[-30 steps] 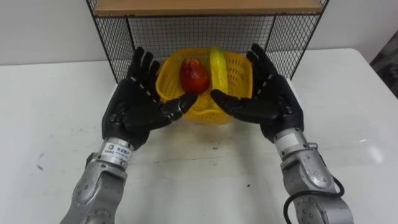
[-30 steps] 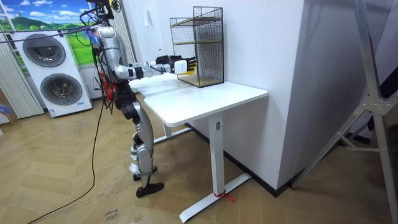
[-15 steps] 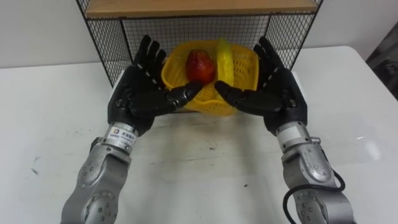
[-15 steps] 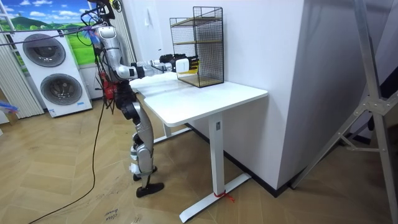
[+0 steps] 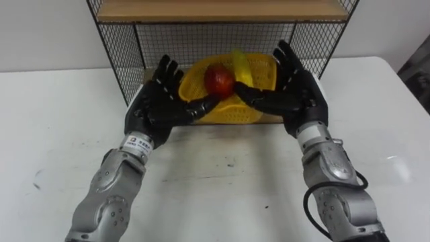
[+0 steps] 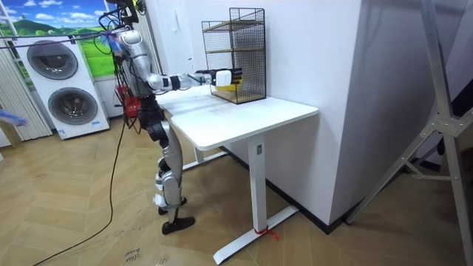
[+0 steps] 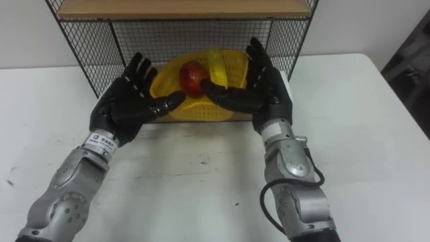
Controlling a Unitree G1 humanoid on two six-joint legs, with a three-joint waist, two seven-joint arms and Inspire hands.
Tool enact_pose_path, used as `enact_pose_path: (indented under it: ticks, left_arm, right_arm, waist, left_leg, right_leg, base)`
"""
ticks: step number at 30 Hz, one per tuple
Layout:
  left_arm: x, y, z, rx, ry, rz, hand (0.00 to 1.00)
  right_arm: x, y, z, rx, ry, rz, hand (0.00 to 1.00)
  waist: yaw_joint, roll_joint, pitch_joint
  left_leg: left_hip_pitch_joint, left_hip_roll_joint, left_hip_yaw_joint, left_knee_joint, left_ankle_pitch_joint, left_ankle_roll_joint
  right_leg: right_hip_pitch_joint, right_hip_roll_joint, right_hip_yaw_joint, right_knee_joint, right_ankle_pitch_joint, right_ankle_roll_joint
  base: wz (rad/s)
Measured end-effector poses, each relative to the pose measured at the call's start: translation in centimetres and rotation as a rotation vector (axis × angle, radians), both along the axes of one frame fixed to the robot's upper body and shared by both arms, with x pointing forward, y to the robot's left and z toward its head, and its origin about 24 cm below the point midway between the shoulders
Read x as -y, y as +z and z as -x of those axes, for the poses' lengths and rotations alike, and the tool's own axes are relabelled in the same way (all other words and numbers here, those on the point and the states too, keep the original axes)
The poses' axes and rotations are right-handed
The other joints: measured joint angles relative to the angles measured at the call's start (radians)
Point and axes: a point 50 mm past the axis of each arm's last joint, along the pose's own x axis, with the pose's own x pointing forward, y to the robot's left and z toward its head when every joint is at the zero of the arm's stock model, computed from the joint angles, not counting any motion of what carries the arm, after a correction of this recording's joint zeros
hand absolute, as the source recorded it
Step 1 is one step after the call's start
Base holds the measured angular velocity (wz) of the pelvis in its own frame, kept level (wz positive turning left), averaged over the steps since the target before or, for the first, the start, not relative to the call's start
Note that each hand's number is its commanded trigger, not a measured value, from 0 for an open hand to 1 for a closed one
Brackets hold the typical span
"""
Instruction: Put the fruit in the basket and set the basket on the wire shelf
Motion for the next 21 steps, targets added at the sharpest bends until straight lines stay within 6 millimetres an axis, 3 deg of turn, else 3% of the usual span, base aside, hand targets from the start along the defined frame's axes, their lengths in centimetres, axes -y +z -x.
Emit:
enact_pose_path:
  ticks: [6,11,21]
  left_arm:
    - [0.2,0.2,-1.0,-0.030,0.024,-0.011,0.00]
    - [0.5,-0.4,-1.5,-0.090,0.043,-0.010,0.00]
    - [0.7,-0.2,-2.4,-0.123,0.056,-0.015,0.00]
  right_arm:
    - [0.0,-0.4,-1.0,-0.060,-0.013,-0.029,0.00]
    - [-0.5,0.6,-2.8,-0.059,-0.013,-0.033,0.00]
    - [-0.3,-0.5,-3.4,-0.128,-0.028,-0.064,0.00]
  waist:
    - [0.016,-0.002,-0.0008]
    - [0.011,-0.005,-0.0013]
    - [0.015,-0.015,-0.0026]
  left_leg:
    - [0.001,0.000,-0.001,0.000,0.000,0.000]
    - [-0.001,0.000,-0.006,0.001,0.000,0.000]
    - [0.000,0.000,-0.012,0.006,0.000,0.000]
  right_leg:
    - [0.001,0.000,0.002,-0.001,0.000,0.000]
    - [0.002,-0.003,-0.004,-0.002,0.000,0.000]
    - [0.016,-0.008,-0.016,-0.019,0.007,0.000]
  base:
    - [0.00]
    - [0.02]
    - [0.01]
